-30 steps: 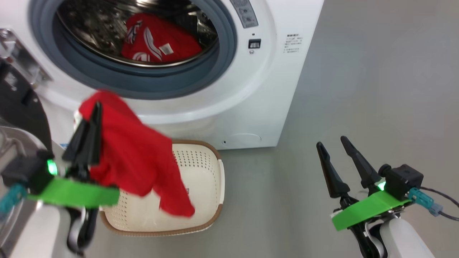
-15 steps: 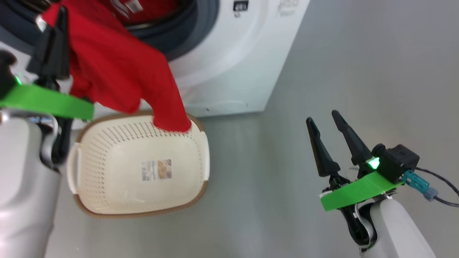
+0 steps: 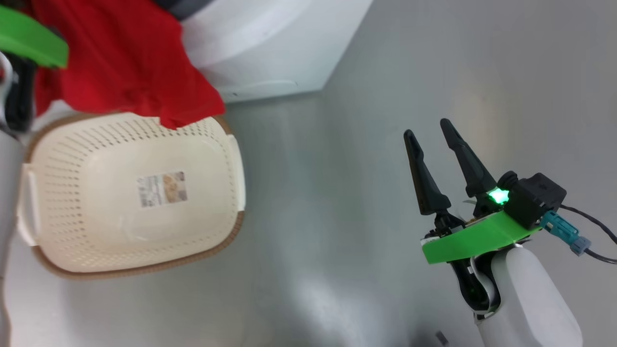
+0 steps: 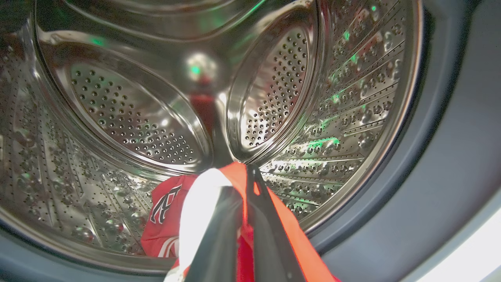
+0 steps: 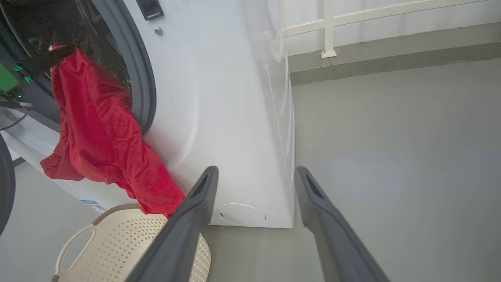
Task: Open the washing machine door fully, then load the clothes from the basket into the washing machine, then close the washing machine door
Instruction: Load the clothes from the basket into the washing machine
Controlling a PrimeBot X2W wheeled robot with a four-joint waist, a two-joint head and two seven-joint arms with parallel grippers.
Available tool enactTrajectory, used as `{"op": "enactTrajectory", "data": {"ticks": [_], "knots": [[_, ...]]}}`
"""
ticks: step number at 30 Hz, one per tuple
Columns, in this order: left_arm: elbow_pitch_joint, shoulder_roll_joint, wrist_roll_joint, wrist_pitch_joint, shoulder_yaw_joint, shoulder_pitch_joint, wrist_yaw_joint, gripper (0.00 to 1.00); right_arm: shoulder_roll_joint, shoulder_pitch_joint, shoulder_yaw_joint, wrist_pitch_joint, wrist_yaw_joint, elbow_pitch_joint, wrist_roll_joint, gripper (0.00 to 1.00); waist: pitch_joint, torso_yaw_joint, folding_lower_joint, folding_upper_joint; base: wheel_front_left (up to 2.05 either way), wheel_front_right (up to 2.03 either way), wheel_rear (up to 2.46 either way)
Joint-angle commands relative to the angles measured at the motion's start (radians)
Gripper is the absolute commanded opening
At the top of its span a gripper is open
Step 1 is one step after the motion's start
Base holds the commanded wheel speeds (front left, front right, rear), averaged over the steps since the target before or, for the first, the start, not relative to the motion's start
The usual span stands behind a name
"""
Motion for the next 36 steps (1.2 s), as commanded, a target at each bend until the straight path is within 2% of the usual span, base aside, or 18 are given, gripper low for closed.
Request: {"op": "enactTrajectory", "data": {"ticks": [1, 11, 16, 19, 21, 22, 23, 24, 25, 26, 30, 36], "knots": [[0.006, 0.057, -0.012, -0.008, 0.01, -0.052, -0.003, 0.0, 0.011, -0.002, 0.026, -0.005, 0.002, -0.03, -0.01, 1.0, 0.074, -0.058, 0.0, -0.0001, 0.0, 0.0, 0.0], [0.116, 0.091, -0.014, -0.009, -0.052, -0.23, -0.003, 0.0, 0.012, -0.016, 0.054, -0.005, 0.002, -0.055, 0.033, 1.0, 0.157, -0.113, 0.0, -0.0001, 0.0, 0.0, 0.0], [0.005, 0.099, 0.06, -0.009, 0.028, -0.291, 0.02, 0.0, 0.012, -0.02, 0.062, -0.005, 0.002, -0.061, 0.043, 1.0, 0.174, -0.127, 0.0, -0.0001, 0.0, 0.0, 0.0], [-0.07, 0.087, 0.11, -0.009, 0.093, -0.267, 0.033, 0.0, 0.012, -0.024, 0.062, -0.005, 0.002, -0.06, 0.047, 1.0, 0.173, -0.129, 0.0, -0.0001, 0.0, 0.0, 0.0], [-0.052, 0.071, 0.127, -0.009, 0.112, -0.238, 0.032, 0.0, 0.012, -0.025, 0.066, -0.005, 0.002, -0.056, 0.048, 1.0, 0.164, -0.127, 0.0, -0.0001, 0.0, 0.0, 0.0], [-0.017, 0.059, 0.125, -0.009, 0.111, -0.223, 0.029, 0.14, 0.012, -0.023, 0.068, -0.005, 0.002, -0.053, 0.048, 1.0, 0.159, -0.125, 0.0, -0.0001, 0.0, 0.0, 0.0], [-0.017, 0.059, 0.125, -0.009, 0.111, -0.223, 0.029, 0.14, 0.012, -0.023, 0.068, -0.005, 0.002, -0.053, 0.048, 1.0, 0.159, -0.125, 0.0, -0.0001, 0.0, 0.0, 0.0], [0.019, 0.049, 0.123, -0.009, 0.107, -0.215, 0.024, 0.42, 0.012, -0.022, 0.07, -0.005, 0.002, -0.051, 0.047, 1.0, 0.154, -0.123, 0.0, -0.0001, 0.0, 0.0, 0.0], [0.057, 0.041, 0.119, -0.009, 0.1, -0.21, 0.02, 0.88, 0.012, -0.021, 0.071, -0.005, 0.002, -0.049, 0.046, 1.0, 0.15, -0.121, 0.0, -0.0001, 0.0, 0.0, 0.0], [0.1, 0.031, 0.109, 0.003, 0.094, -0.209, 0.015, 1.0, 0.012, -0.02, 0.072, -0.005, 0.002, -0.046, 0.045, 1.0, 0.145, -0.119, 0.0, -0.0001, 0.0, 0.0, 0.0], [0.198, 0.009, 0.09, 0.012, 0.061, -0.227, 0.002, 1.0, 0.012, -0.02, 0.07, -0.005, 0.002, -0.04, 0.037, 1.0, 0.133, -0.106, 0.0, -0.0001, 0.0, 0.0, 0.0], [0.241, -0.007, 0.073, -0.003, 0.026, -0.233, -0.002, 1.0, 0.012, -0.023, 0.069, -0.005, 0.002, -0.032, 0.03, 1.0, 0.11, -0.085, 0.0, -0.0001, 0.0, 0.0, 0.0]]}}
